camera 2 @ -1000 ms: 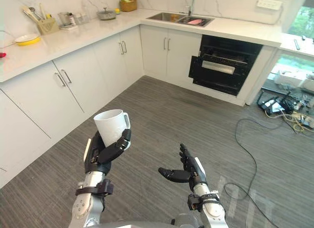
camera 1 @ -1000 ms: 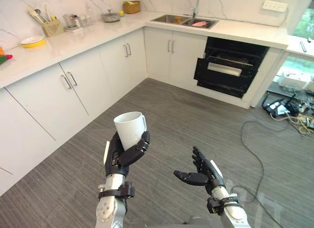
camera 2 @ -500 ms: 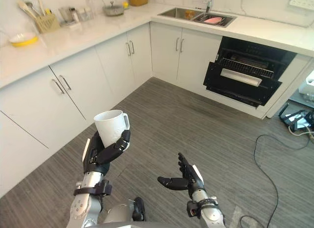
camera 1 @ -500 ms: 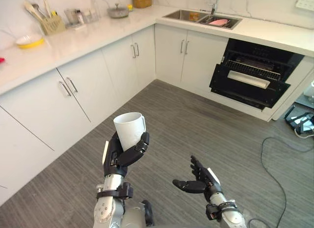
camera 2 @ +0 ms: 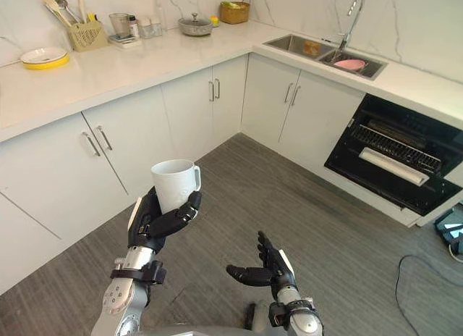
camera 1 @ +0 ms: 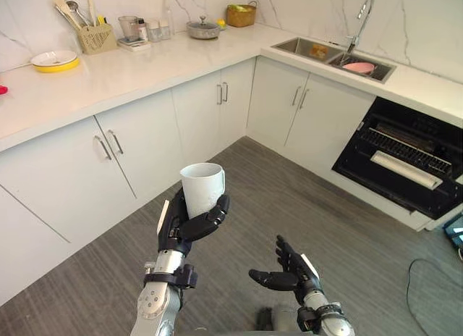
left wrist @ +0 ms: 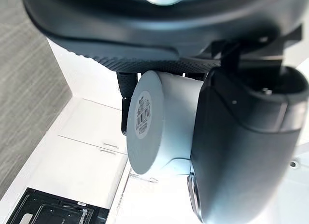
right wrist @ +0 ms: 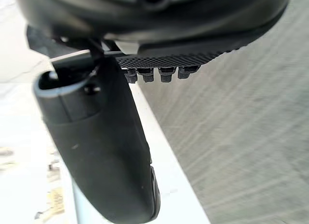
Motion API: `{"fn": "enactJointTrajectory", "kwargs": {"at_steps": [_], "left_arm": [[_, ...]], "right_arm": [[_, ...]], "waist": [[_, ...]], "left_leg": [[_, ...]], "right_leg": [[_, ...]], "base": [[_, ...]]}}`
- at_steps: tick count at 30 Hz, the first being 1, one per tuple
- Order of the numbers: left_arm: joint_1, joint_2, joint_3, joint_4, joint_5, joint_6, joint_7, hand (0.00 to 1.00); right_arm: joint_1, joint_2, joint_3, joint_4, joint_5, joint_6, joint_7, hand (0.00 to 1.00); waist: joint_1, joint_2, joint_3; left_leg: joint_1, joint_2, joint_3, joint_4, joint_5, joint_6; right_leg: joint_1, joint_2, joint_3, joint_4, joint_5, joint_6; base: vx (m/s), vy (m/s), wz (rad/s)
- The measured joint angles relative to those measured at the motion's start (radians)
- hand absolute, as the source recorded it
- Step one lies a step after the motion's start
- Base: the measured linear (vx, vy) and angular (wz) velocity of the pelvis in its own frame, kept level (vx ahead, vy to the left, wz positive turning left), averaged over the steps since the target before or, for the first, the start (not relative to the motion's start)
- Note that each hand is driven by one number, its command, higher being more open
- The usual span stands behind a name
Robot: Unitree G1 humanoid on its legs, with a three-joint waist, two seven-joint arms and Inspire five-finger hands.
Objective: Walk over to the sink, pick up the cup, carry it to the dishwasher, place the cup inside the dishwasher, then close the dishwasher door
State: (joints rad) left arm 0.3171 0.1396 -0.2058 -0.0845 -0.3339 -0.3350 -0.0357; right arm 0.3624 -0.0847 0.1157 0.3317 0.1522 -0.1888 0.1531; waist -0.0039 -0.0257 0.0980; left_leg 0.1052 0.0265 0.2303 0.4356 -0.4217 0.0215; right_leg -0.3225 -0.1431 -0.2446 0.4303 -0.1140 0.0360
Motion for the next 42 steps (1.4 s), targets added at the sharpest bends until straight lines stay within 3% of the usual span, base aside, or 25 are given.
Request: {"fn": "enactJointTrajectory", "kwargs": {"at_steps": [1, 2, 3, 4, 5, 7, 8, 11, 15, 17, 19, 20, 21, 23, 24, 26, 28, 30, 32, 34, 35, 37, 38, 39, 42], "left_arm": [[0.007, -0.007, -0.002, 0.000, 0.001, 0.000, -0.009, 0.00], [0.032, -0.027, -0.010, -0.001, 0.001, 0.002, -0.009, 0.00], [0.042, -0.038, -0.015, -0.009, 0.001, 0.001, -0.009, 0.00], [0.036, -0.058, -0.031, -0.024, 0.001, 0.001, -0.008, 0.00], [0.036, -0.079, -0.053, -0.025, 0.001, 0.001, -0.008, 0.00], [0.038, -0.084, -0.073, -0.022, 0.011, 0.002, -0.008, 0.00], [0.035, -0.081, -0.089, -0.020, 0.019, 0.002, -0.009, 0.00], [0.027, -0.080, -0.109, -0.016, 0.019, 0.001, -0.015, 0.00], [0.027, -0.072, -0.106, -0.007, 0.009, 0.001, -0.013, 0.00], [0.027, -0.060, -0.106, 0.007, 0.009, 0.001, -0.011, 0.00], [0.027, -0.049, -0.106, 0.009, 0.009, -0.006, -0.010, 0.00], [0.026, -0.042, -0.103, 0.017, 0.009, -0.010, -0.010, 0.00], [0.013, -0.025, -0.098, 0.060, 0.011, -0.007, -0.011, 0.00], [0.004, -0.020, -0.089, 0.094, 0.010, -0.002, -0.011, 0.00], [0.004, -0.012, -0.075, 0.095, 0.011, 0.002, -0.011, 0.00], [0.004, -0.002, -0.069, 0.097, 0.012, 0.005, -0.007, 0.00], [0.003, 0.000, -0.046, 0.099, 0.011, 0.015, -0.005, 0.00], [-0.005, 0.005, -0.038, 0.087, 0.008, 0.010, -0.004, 0.00], [-0.027, 0.015, -0.044, 0.086, 0.009, 0.011, -0.004, 0.00], [-0.036, 0.024, -0.044, 0.087, 0.008, 0.011, -0.003, 0.00], [-0.033, 0.034, -0.047, 0.087, 0.009, 0.012, -0.003, 0.00], [-0.025, 0.050, -0.062, 0.091, 0.012, 0.012, -0.005, 0.00], [-0.018, 0.023, -0.079, 0.100, 0.018, 0.022, -0.002, 0.00], [-0.015, 0.016, -0.088, 0.099, 0.019, 0.022, -0.002, 0.00], [-0.020, -0.024, -0.120, 0.083, 0.019, 0.021, 0.002, 0.00]], "right_arm": [[0.005, 0.000, -0.002, -0.005, -0.003, 0.000, 0.003, 1.00], [0.012, -0.012, -0.002, -0.009, -0.019, 0.002, 0.007, 1.00], [0.014, -0.015, -0.003, -0.019, -0.021, 0.002, 0.006, 1.00], [0.004, -0.012, -0.013, -0.035, -0.020, 0.003, -0.002, 1.00], [-0.001, -0.015, -0.025, -0.051, -0.020, 0.007, -0.004, 1.00], [0.004, -0.020, -0.028, -0.080, -0.017, 0.012, -0.013, 1.00], [0.002, -0.020, -0.029, -0.082, -0.014, 0.012, -0.026, 1.00], [-0.003, -0.046, -0.043, -0.090, 0.008, 0.011, -0.045, 1.00], [-0.013, -0.058, -0.037, -0.087, 0.008, 0.011, -0.048, 1.00], [-0.029, -0.066, -0.025, -0.053, 0.007, 0.005, -0.047, 1.00], [-0.042, -0.074, -0.019, -0.015, 0.007, -0.004, -0.045, 1.00], [-0.054, -0.064, -0.019, 0.016, 0.007, -0.007, -0.045, 1.00], [-0.059, -0.048, -0.022, 0.077, 0.007, -0.007, -0.046, 1.00], [-0.057, -0.049, -0.022, 0.128, 0.007, -0.007, -0.043, 1.00], [-0.059, -0.046, -0.025, 0.150, 0.007, -0.007, -0.042, 1.00], [-0.072, -0.045, -0.024, 0.173, 0.007, -0.006, -0.040, 1.00], [-0.080, -0.045, -0.018, 0.190, 0.006, -0.006, -0.040, 1.00], [-0.093, -0.045, -0.001, 0.184, 0.006, -0.008, -0.039, 1.00], [-0.097, -0.045, 0.010, 0.160, 0.005, -0.008, -0.027, 1.00], [-0.097, -0.043, 0.011, 0.130, 0.004, -0.008, -0.005, 1.00], [-0.094, -0.036, 0.010, 0.123, 0.003, -0.009, 0.000, 1.00], [-0.070, -0.026, 0.008, 0.117, 0.002, -0.008, -0.001, 1.00], [-0.067, -0.040, 0.004, 0.118, 0.002, 0.008, -0.003, 1.00], [-0.066, -0.043, 0.002, 0.112, 0.002, 0.010, -0.003, 1.00], [-0.055, -0.044, -0.003, 0.029, 0.003, 0.011, -0.007, 1.00]], "waist": [[-0.001, -0.007, -0.007], [0.001, 0.025, -0.031], [0.001, 0.033, -0.037], [-0.010, 0.057, -0.033], [-0.006, 0.079, -0.039], [-0.001, 0.089, -0.034], [-0.001, 0.087, -0.037], [0.013, 0.074, -0.043], [0.038, 0.065, -0.039], [0.046, 0.063, -0.037], [0.051, 0.064, -0.041], [0.057, 0.052, -0.050], [0.031, 0.012, -0.072], [0.016, -0.013, -0.081], [0.015, -0.045, -0.068], [0.011, -0.048, -0.053], [0.007, -0.022, -0.040], [0.006, 0.007, -0.034], [0.000, 0.009, -0.034], [-0.016, 0.006, -0.034], [-0.031, -0.012, -0.028], [-0.048, -0.060, -0.041], [-0.041, -0.018, -0.043], [-0.036, -0.005, -0.042], [-0.034, 0.040, -0.021]], "left_leg": [[0.038, 0.003, 0.001, 0.008, -0.046, -0.025], [0.098, 0.041, 0.020, 0.003, -0.073, -0.072], [0.099, 0.066, 0.025, 0.048, -0.071, -0.072], [0.005, 0.133, 0.010, 0.296, -0.044, -0.054], [-0.092, 0.199, 0.000, 0.508, 0.066, -0.041], [-0.173, 0.279, 0.003, 0.697, 0.237, -0.041], [-0.218, 0.293, 0.001, 0.723, 0.218, -0.047], [-0.324, 0.262, 0.033, 0.542, 0.133, -0.036], [-0.391, 0.187, 0.007, 0.209, 0.139, -0.055], [-0.429, 0.126, -0.049, 0.027, 0.237, -0.063], [-0.443, 0.107, -0.059, 0.004, 0.361, -0.036], [-0.450, 0.099, -0.052, 0.057, 0.358, -0.030], [-0.469, 0.073, -0.039, 0.129, 0.287, -0.011], [-0.463, 0.047, -0.024, 0.181, 0.205, 0.011], [-0.425, 0.011, 0.000, 0.196, 0.147, 0.038], [-0.366, -0.001, 0.010, 0.180, 0.123, 0.050], [-0.223, -0.004, 0.014, 0.080, 0.115, 0.054], [-0.119, 0.010, 0.031, -0.020, 0.119, 0.046], [-0.068, 0.023, 0.047, -0.077, 0.120, 0.036], [-0.034, 0.031, 0.057, -0.102, 0.109, 0.013], [-0.012, 0.020, 0.052, -0.098, 0.096, -0.006], [0.035, -0.009, 0.030, -0.091, 0.048, -0.025], [0.059, 0.035, 0.030, -0.063, 0.017, -0.049], [0.059, 0.049, 0.030, -0.034, 0.010, -0.056], [-0.124, 0.187, -0.002, 0.405, 0.088, -0.031]], "right_leg": [[0.007, -0.004, 0.006, 0.027, 0.032, -0.053], [0.027, 0.018, -0.015, 0.075, 0.025, -0.076], [0.041, 0.023, -0.030, 0.088, 0.016, -0.069], [0.044, 0.042, -0.050, 0.143, -0.052, -0.075], [0.063, 0.074, -0.055, 0.159, -0.098, -0.088], [0.124, 0.125, -0.032, 0.123, -0.134, -0.106], [0.169, 0.141, -0.016, 0.088, -0.145, -0.121], [0.291, 0.147, 0.052, -0.043, -0.139, -0.106], [0.404, 0.126, 0.145, -0.136, -0.139, -0.103], [0.453, 0.099, 0.203, -0.142, -0.165, -0.071], [0.486, 0.083, 0.254, -0.123, -0.255, -0.016], [0.494, 0.069, 0.272, -0.111, -0.288, 0.002], [0.497, 0.033, 0.271, -0.079, -0.304, 0.007], [0.451, -0.011, 0.264, 0.070, -0.300, 0.012], [0.352, -0.081, 0.220, 0.318, -0.229, 0.057], [0.303, -0.112, 0.185, 0.457, -0.213, 0.042], [0.260, -0.092, 0.119, 0.506, -0.259, 0.019], [0.171, -0.046, 0.048, 0.436, -0.277, 0.010], [0.087, -0.022, -0.011, 0.305, -0.268, 0.012], [0.009, 0.006, -0.028, 0.109, -0.158, 0.007], [0.005, 0.014, -0.019, -0.001, -0.024, -0.018], [0.013, -0.001, 0.005, -0.021, 0.126, -0.089], [0.031, 0.029, -0.015, 0.005, 0.064, -0.076], [0.039, 0.041, -0.021, 0.007, 0.044, -0.085], [0.105, 0.108, -0.062, -0.016, 0.000, -0.110]], "base": [[0.60, -0.267, 0.27], [0.55, -0.219, 0.09], [0.56, -0.191, 0.13], [0.55, -0.186, 0.06], [0.55, -0.206, -0.07], [0.59, -0.157, -0.45], [0.59, -0.112, -0.51], [0.59, -0.070, -0.59], [0.49, 0.088, -0.77], [0.51, 0.246, -0.86], [0.49, 0.337, -0.87], [0.60, 0.431, -0.58], [0.52, 0.347, -0.14], [0.57, 0.360, 0.03], [0.48, 0.315, -0.08], [0.42, 0.237, -0.10], [0.49, 0.193, -0.19], [0.37, 0.128, -0.29], [0.24, 0.051, -0.25], [0.30, 0.010, -0.12], [0.25, -0.029, 0.07], [0.41, -0.141, 0.20], [0.44, -0.153, 0.09], [0.31, -0.113, -0.02], [0.29, -0.151, 0.06]]}}
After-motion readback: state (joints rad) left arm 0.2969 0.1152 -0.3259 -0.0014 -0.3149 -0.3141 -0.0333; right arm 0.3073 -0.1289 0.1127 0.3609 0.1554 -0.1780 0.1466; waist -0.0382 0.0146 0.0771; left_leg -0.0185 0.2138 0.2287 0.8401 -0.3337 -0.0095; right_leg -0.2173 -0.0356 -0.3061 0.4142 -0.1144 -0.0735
